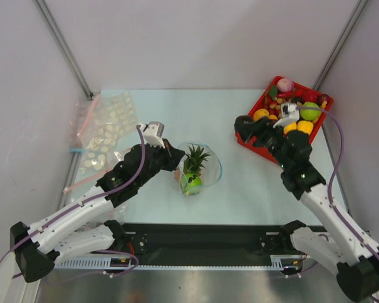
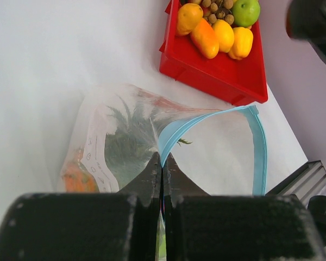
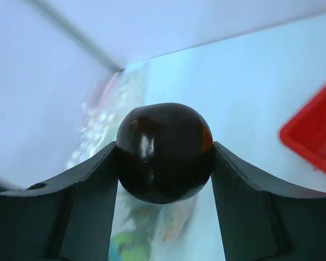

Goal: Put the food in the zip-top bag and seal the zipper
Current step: Pick up the fake fruit from the bin, then place the fake fruit in the zipper food storage bag.

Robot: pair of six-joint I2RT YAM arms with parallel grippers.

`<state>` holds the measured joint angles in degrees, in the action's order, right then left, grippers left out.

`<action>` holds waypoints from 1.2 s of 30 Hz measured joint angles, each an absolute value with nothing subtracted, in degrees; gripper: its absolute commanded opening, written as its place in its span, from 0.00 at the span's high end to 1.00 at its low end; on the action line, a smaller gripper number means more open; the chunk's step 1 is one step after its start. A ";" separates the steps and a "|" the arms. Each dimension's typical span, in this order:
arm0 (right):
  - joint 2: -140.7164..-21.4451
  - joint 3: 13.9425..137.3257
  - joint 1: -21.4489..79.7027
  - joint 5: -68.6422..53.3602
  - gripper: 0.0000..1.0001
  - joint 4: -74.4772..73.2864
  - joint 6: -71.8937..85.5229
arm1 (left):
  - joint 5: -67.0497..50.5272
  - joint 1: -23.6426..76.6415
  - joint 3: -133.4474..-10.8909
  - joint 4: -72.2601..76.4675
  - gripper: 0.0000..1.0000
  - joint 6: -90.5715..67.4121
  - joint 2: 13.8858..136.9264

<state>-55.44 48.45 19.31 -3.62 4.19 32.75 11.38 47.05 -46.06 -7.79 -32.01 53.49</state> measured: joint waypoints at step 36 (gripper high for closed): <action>-60.27 45.69 57.98 2.76 0.03 6.87 3.09 | 11.38 47.05 -46.06 -7.81 1.00 -31.99 53.56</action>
